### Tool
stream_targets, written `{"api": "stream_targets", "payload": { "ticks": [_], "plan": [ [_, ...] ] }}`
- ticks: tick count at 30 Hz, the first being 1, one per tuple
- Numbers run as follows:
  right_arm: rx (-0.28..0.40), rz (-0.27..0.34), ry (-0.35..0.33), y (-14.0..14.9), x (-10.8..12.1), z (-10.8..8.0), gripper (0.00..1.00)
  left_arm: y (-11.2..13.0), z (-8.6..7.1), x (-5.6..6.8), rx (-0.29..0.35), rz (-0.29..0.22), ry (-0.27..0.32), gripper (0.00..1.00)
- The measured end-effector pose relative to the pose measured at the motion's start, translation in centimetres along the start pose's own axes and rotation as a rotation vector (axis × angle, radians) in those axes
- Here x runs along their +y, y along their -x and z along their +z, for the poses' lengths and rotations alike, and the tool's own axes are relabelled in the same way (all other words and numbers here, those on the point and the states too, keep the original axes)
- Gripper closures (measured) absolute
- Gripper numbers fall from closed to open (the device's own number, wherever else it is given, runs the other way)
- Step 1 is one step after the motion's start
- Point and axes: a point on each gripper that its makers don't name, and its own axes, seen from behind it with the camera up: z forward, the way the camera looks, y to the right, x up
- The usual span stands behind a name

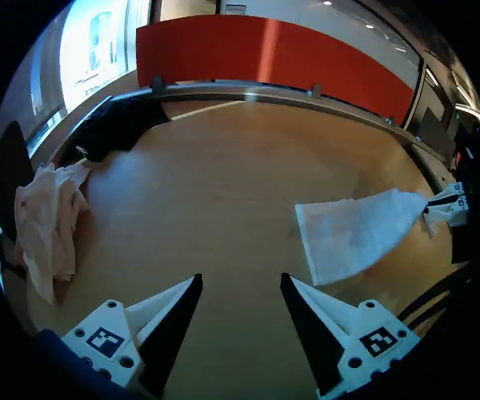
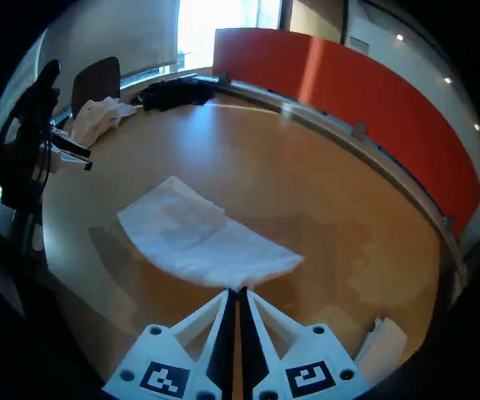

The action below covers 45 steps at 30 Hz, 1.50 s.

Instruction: Fold towel

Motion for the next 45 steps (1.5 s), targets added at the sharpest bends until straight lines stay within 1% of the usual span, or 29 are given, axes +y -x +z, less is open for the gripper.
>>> {"api": "stream_targets", "payload": {
  "ticks": [5, 8, 14, 18, 24, 29, 34, 39, 43, 45],
  "plan": [
    [0.026, -0.025, 0.018, -1.4, 0.5, -1.2, 0.93, -0.4, 0.0, 0.2, 0.006, -0.001, 0.005, 0.14],
    [0.031, -0.034, 0.022, -1.7, 0.6, -1.6, 0.93, -0.6, 0.0, 0.3, 0.009, -0.001, 0.007, 0.14],
    [0.038, -0.053, 0.019, -2.3, 0.3, -1.7, 0.93, -0.9, -0.2, 0.4, 0.015, 0.000, 0.008, 0.14],
    [0.051, -0.074, 0.002, -3.2, -0.6, -1.3, 0.93, -1.0, -0.4, 0.3, 0.020, -0.001, 0.007, 0.14],
    [0.071, -0.106, -0.040, -5.0, -2.7, -0.1, 0.93, -1.3, -1.0, 0.1, 0.032, -0.007, 0.004, 0.14],
    [0.083, -0.135, -0.089, -6.4, -5.2, 1.1, 0.93, -1.6, -1.7, -0.3, 0.044, -0.020, 0.001, 0.14],
    [0.085, -0.166, -0.141, -7.4, -7.9, 2.4, 0.93, -1.7, -2.3, -0.9, 0.055, -0.033, -0.009, 0.14],
    [0.080, -0.184, -0.189, -7.9, -10.4, 3.5, 0.93, -1.6, -3.0, -1.6, 0.063, -0.041, -0.022, 0.14],
    [0.058, -0.194, -0.219, -7.5, -12.0, 4.3, 0.93, -1.1, -3.4, -2.2, 0.062, -0.052, -0.034, 0.14],
    [0.042, -0.194, -0.226, -7.1, -12.4, 4.6, 0.75, -0.9, -3.5, -2.4, 0.060, -0.058, -0.039, 0.14]
  ]
}}
